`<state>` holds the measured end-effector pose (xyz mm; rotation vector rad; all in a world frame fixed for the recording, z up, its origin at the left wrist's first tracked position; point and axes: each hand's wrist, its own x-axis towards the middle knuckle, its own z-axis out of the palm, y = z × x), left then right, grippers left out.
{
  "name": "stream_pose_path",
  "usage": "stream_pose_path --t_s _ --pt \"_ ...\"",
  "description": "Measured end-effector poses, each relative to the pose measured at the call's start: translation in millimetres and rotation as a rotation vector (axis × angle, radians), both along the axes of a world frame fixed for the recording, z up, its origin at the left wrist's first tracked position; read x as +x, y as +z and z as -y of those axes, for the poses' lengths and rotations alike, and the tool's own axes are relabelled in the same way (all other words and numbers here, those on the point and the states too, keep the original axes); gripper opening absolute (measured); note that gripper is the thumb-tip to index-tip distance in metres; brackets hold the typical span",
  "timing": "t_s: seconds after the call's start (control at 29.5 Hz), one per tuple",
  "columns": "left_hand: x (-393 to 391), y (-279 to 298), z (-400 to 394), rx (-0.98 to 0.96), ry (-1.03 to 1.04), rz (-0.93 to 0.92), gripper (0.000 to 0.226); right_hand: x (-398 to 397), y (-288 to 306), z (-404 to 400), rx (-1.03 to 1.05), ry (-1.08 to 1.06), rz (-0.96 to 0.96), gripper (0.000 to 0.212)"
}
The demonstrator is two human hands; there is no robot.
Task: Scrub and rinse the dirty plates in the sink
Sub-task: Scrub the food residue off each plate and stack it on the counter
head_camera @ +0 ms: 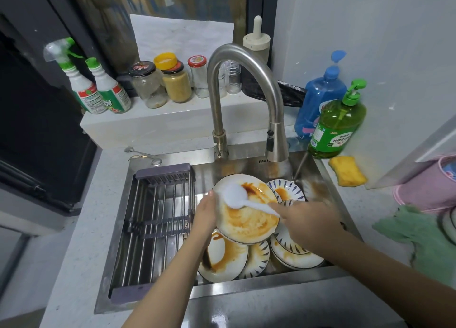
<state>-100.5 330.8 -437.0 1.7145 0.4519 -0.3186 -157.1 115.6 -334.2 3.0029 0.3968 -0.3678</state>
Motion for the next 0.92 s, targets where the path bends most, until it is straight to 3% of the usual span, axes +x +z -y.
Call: stream_pose_path --t_s 0.1,0.2,0.44,0.61,0.78,0.92 --pt "3.7 -1.4 -4.3 -0.040 0.067 -0.042 0.055 -7.7 3.6 13.6 -0.009 0.054 -0.047 0.043" --pt "2.5 -1.0 -3.2 -0.051 0.022 -0.037 0.039 5.2 4.4 15.6 -0.040 -0.045 -0.008 0.043" --pt "7.1 9.6 -0.4 -0.077 0.029 -0.088 0.058 -14.4 2.4 5.3 0.191 0.050 -0.087 0.044" --pt "3.3 11.3 5.0 -0.089 0.006 -0.112 0.058 2.9 0.9 1.0 -0.033 -0.112 0.037 0.056" --pt "1.1 14.7 9.1 -0.029 -0.019 -0.062 0.056 -5.7 -1.6 -14.7 -0.020 -0.024 0.026 0.070" --pt "1.3 8.3 2.4 -0.071 0.001 -0.050 0.052 4.7 -2.6 3.4 -0.081 -0.174 0.049 0.069"
